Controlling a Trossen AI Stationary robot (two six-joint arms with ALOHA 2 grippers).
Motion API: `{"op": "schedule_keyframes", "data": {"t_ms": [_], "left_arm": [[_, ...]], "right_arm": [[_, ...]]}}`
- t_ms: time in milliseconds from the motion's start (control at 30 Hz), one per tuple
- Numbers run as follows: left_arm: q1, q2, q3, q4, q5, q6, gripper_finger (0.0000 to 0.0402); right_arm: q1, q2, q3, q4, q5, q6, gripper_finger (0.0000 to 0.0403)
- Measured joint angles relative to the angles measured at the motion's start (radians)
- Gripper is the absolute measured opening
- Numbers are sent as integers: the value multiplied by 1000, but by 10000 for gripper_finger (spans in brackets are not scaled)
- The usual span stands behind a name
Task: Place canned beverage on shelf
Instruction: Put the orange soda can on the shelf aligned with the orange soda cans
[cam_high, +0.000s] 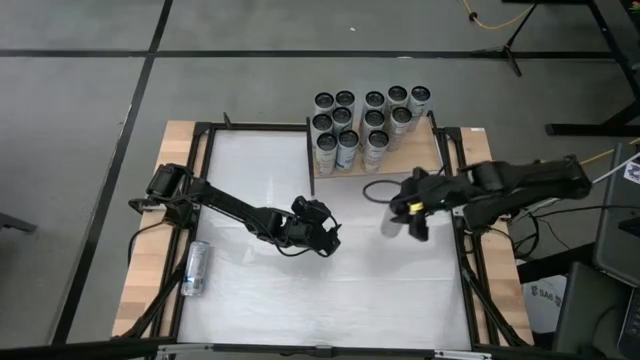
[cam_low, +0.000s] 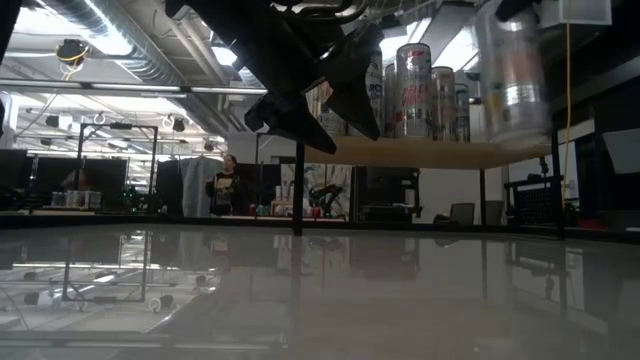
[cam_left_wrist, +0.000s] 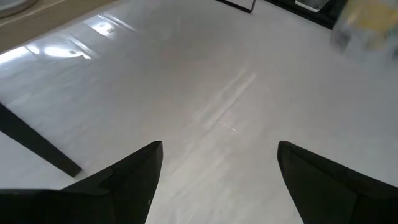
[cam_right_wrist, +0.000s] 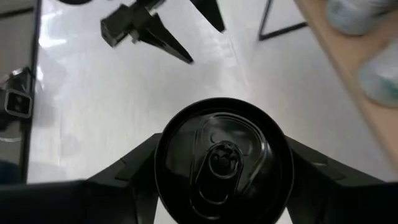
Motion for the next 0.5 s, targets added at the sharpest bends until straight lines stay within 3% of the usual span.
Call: {"op": "schedule_keyframes", "data": {"t_ms": [267,500], "left_arm": [[0,0,0,3,-25,0,312],[0,0,0,5,-51,0,312]], "right_arm": [[-19,-17,218,-293,44,-125,245],[-19,-17,356,-331,149,-248,246]]}}
